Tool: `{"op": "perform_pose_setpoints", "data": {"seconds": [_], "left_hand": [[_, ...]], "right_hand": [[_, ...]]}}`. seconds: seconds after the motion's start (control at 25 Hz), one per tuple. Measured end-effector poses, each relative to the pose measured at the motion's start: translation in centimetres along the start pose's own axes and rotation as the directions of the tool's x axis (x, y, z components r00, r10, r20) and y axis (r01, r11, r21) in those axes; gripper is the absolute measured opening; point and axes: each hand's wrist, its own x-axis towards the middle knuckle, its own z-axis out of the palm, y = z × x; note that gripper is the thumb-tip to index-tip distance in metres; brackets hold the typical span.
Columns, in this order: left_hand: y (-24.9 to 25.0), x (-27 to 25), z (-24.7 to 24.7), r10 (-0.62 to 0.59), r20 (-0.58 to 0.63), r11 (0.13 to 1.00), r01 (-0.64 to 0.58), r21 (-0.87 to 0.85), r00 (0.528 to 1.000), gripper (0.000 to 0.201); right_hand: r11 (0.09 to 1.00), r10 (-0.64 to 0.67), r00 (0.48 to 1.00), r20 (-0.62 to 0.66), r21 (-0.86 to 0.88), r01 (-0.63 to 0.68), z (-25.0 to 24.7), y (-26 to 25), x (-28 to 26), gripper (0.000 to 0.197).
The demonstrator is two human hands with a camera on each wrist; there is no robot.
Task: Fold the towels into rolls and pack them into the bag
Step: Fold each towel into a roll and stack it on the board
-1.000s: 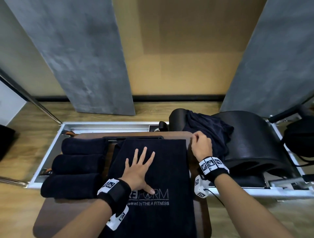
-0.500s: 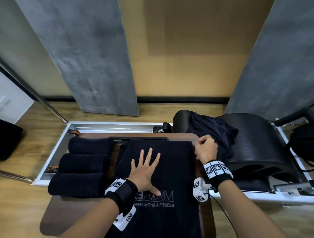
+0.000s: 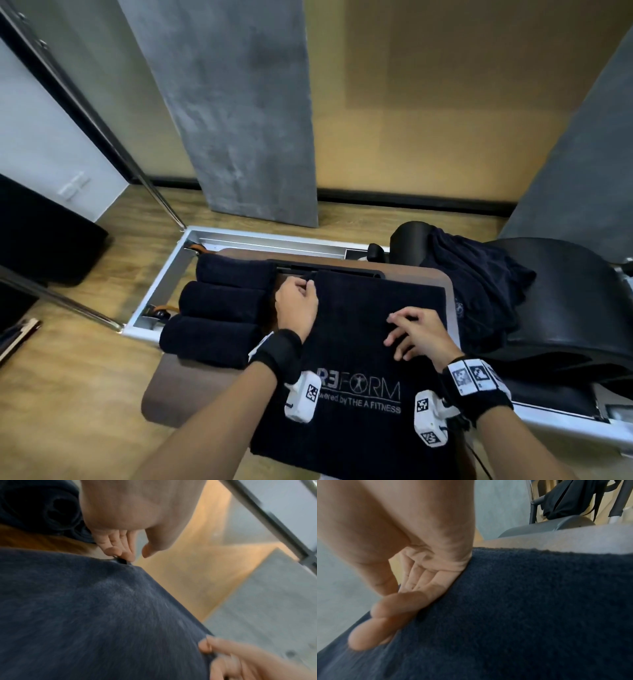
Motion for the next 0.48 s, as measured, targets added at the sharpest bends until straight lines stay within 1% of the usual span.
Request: {"op": "perform_pose_setpoints", "data": {"seconds": [0.04, 0.12, 0.2, 0.28, 0.36, 0.48], "left_hand": [[-0.1, 1.1, 0.0, -0.1, -0.009, 0.995, 0.101, 0.02, 0.995, 0.021], [-0.1, 2.5, 0.4, -0.271, 0.035, 0.962, 0.27, 0.046, 0.962, 0.028], [0.1, 3.3, 0.8, -0.366, 0.077, 0.931, 0.363, 0.043, 0.928, 0.03], [0.3, 3.8, 0.8, -0.398, 0.064, 0.917, 0.397, 0.024, 0.915, 0.028], [0.8, 4.2, 0.8, -0.367, 0.027, 0.93, 0.366, 0.024, 0.93, 0.022], [1.8, 4.9, 0.7, -0.314, 0.004, 0.946, 0.312, 0.091, 0.95, 0.02]], "right_hand": [[1.0, 0.005, 1.0, 0.002, 0.002, -0.005, 0.0, 0.1, -0.1, 0.023], [1.0, 0.024, 1.0, -0.001, 0.008, -0.024, -0.1, 0.1, -0.1, 0.025], [0.999, 0.038, 0.999, -0.001, 0.013, -0.038, -0.2, 0.2, -0.1, 0.026], [0.999, 0.037, 0.999, 0.006, 0.028, -0.037, -0.3, 0.3, 0.0, 0.027], [0.999, 0.03, 0.999, 0.016, 0.038, -0.03, -0.4, 0.4, 0.1, 0.028], [0.998, 0.024, 0.999, 0.023, 0.054, -0.025, -0.4, 0.5, 0.2, 0.028]]}}
